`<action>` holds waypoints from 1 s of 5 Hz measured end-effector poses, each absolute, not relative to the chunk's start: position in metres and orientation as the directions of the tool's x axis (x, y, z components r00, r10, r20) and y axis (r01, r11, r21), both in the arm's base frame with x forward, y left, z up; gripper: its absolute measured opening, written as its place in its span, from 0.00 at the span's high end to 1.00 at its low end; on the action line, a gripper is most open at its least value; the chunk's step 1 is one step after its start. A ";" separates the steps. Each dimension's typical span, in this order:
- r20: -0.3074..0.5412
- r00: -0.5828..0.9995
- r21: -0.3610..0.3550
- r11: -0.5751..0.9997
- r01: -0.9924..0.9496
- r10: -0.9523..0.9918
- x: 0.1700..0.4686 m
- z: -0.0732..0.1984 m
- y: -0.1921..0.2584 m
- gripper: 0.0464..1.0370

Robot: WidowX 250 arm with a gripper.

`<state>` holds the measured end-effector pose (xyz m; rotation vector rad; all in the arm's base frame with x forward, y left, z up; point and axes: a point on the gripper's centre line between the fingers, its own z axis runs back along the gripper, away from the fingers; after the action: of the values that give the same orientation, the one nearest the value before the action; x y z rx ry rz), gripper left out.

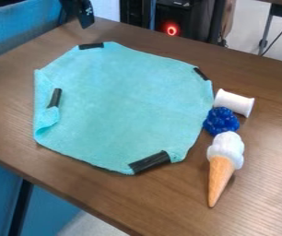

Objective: Fold the cloth from the top left to the right bottom

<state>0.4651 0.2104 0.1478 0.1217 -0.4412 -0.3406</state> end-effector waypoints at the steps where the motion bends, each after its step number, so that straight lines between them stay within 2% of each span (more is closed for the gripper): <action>1: 0.369 0.865 0.153 0.940 0.304 -0.339 0.466 0.124 0.210 0.04; 2: 0.349 0.871 0.109 0.938 0.329 -0.346 0.464 0.109 0.206 0.04; 5: 0.346 0.855 0.119 0.922 0.368 -0.386 0.467 0.108 0.206 0.04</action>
<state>0.4666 0.2056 0.1082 0.0495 -0.3745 -0.3966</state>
